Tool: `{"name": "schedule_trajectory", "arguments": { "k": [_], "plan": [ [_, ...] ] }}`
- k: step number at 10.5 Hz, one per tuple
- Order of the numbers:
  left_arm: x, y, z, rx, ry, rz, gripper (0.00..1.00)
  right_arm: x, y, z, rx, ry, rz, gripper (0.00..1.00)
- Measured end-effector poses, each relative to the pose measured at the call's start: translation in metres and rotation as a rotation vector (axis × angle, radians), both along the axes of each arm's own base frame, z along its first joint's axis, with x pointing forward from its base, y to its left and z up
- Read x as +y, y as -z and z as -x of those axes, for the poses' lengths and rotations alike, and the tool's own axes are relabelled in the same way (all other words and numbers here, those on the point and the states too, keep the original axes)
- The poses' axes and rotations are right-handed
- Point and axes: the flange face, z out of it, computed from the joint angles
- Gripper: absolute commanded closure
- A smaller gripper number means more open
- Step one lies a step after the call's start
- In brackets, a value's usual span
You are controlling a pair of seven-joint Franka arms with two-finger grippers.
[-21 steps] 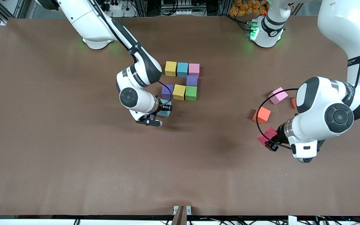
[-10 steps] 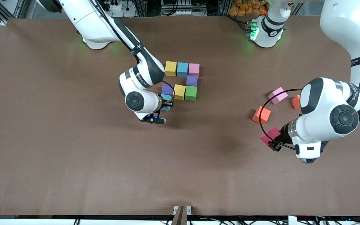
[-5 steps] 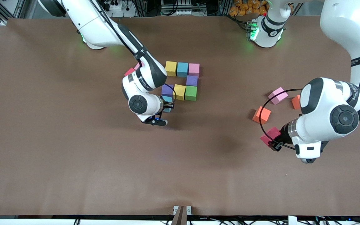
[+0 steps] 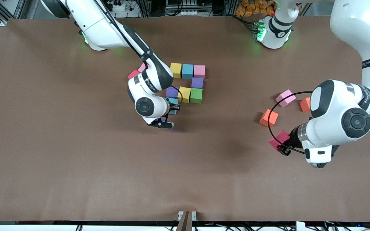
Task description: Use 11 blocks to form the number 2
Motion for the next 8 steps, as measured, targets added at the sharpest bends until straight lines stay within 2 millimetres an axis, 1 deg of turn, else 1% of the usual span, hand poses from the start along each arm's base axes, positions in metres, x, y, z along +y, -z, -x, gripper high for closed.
{"name": "schedule_trajectory", "arguments": {
  "k": [8],
  "plan": [
    [0.0001,0.0022,0.0008,0.005,0.004,0.0,0.89,-0.001,0.0059,0.0015,-0.001,-0.019,0.02,0.58]
  ]
}}
